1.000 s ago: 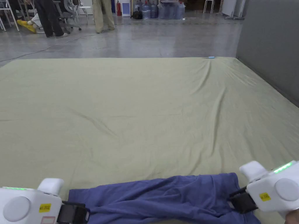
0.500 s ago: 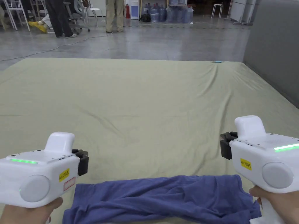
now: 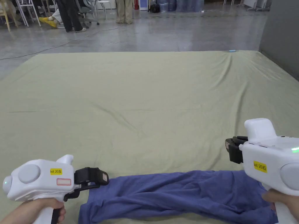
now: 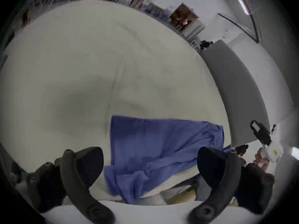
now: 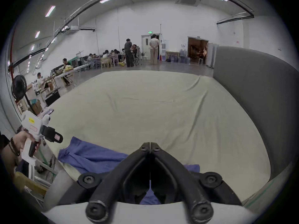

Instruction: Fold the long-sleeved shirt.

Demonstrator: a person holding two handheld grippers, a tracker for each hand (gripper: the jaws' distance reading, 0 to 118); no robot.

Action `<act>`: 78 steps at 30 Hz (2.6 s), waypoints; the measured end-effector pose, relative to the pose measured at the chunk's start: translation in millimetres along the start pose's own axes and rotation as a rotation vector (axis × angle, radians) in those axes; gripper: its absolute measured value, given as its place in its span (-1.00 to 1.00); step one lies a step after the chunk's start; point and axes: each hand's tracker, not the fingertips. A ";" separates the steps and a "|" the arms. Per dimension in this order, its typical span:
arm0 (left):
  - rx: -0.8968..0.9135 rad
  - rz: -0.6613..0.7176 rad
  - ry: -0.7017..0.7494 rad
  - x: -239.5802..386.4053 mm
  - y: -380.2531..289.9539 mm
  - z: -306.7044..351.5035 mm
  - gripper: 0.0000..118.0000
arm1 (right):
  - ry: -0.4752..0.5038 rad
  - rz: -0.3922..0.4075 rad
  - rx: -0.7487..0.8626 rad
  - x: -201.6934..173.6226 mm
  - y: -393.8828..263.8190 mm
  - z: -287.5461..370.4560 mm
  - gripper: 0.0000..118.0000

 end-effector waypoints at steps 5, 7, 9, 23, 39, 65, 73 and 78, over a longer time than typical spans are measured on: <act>-0.090 0.169 -0.197 -22.3 -14.1 -31.4 0.92 | -0.045 0.041 0.001 -4.0 -5.0 -15.4 -1.00; -0.041 0.151 -0.241 -18.4 -18.3 -39.4 0.92 | -0.034 0.037 -0.015 -3.9 -5.1 -18.7 -1.00; -0.073 0.158 -0.347 -10.6 -22.3 -50.2 0.88 | -0.032 0.038 -0.019 -4.4 -6.2 -20.7 -1.00; -0.018 -0.022 -0.176 -17.7 16.9 -53.9 -0.92 | -0.031 0.001 -0.045 3.6 -11.1 -17.7 -1.00; 0.232 0.094 0.086 -97.7 28.8 107.8 -0.92 | -0.041 0.010 -0.041 4.3 -8.4 -17.9 -1.00; -0.140 -0.136 -0.166 144.1 5.8 -123.9 -0.84 | -0.012 -0.006 -0.044 8.1 -17.8 -6.3 -1.00; 0.016 -0.077 -0.380 137.6 18.0 -43.0 0.98 | -0.002 -0.009 -0.058 9.0 -20.2 -9.0 -1.00; 0.115 -0.084 -0.246 126.9 11.0 5.9 -0.37 | 0.020 -0.017 -0.065 5.4 -20.4 -10.4 -1.00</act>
